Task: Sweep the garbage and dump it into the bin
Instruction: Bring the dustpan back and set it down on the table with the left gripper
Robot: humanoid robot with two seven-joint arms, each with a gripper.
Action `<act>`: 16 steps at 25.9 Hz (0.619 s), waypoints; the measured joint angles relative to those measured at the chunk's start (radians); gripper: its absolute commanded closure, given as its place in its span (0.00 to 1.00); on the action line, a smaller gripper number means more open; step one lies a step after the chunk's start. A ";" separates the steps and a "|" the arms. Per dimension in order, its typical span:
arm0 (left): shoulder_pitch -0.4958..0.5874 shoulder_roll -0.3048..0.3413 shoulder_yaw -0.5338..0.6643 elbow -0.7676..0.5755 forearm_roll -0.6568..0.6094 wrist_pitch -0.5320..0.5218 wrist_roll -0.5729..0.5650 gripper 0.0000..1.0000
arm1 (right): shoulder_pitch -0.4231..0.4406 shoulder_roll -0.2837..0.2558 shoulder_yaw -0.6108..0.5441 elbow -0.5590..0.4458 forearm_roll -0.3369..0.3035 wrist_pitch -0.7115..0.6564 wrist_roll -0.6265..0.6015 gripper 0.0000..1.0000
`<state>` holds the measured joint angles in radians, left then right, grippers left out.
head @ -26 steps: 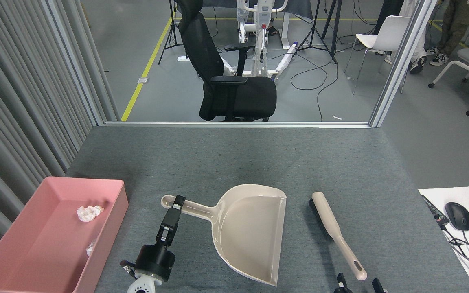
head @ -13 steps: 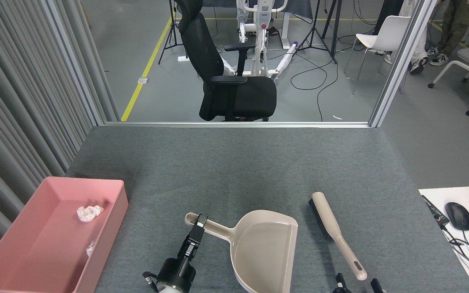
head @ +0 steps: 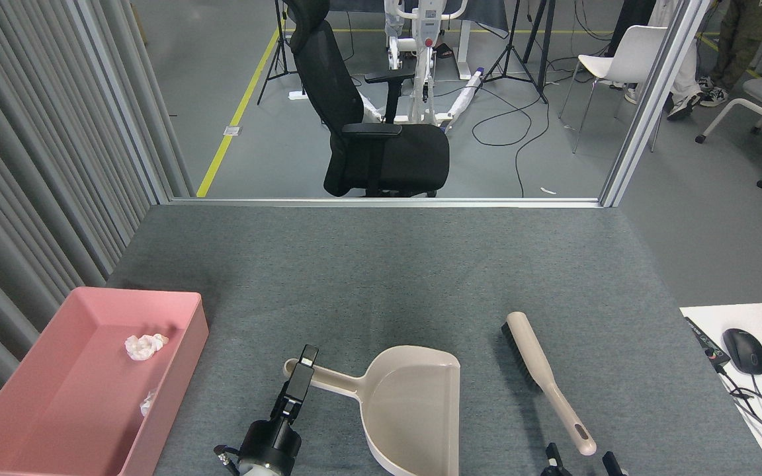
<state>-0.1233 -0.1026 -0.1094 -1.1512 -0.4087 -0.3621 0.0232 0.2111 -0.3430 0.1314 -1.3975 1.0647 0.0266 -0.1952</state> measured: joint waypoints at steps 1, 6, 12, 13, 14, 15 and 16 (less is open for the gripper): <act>0.003 0.001 0.001 -0.003 -0.002 0.002 0.000 0.00 | 0.000 0.000 0.000 0.000 0.000 0.000 0.000 0.02; 0.056 0.040 0.001 -0.071 -0.015 0.007 0.000 0.00 | 0.001 0.001 -0.001 -0.001 0.000 -0.002 -0.001 0.02; 0.132 0.114 0.017 -0.139 -0.130 0.014 0.000 0.00 | 0.002 0.001 -0.001 -0.002 0.000 -0.004 -0.004 0.02; 0.146 0.123 0.031 -0.157 -0.160 0.014 0.001 0.00 | 0.003 0.001 -0.001 -0.003 0.000 -0.004 -0.004 0.02; 0.164 0.131 0.047 -0.178 -0.187 0.014 0.004 0.00 | 0.003 0.001 -0.001 -0.003 0.000 -0.004 -0.004 0.02; 0.180 0.137 0.062 -0.202 -0.216 0.016 0.004 0.00 | 0.003 0.001 -0.001 -0.003 0.000 -0.004 -0.003 0.02; 0.199 0.146 0.076 -0.236 -0.243 0.016 0.004 0.00 | 0.003 0.001 -0.001 -0.003 0.000 -0.004 -0.002 0.02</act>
<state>0.0757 0.0432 -0.0336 -1.3867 -0.6519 -0.3462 0.0276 0.2144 -0.3421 0.1302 -1.4003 1.0646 0.0227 -0.1973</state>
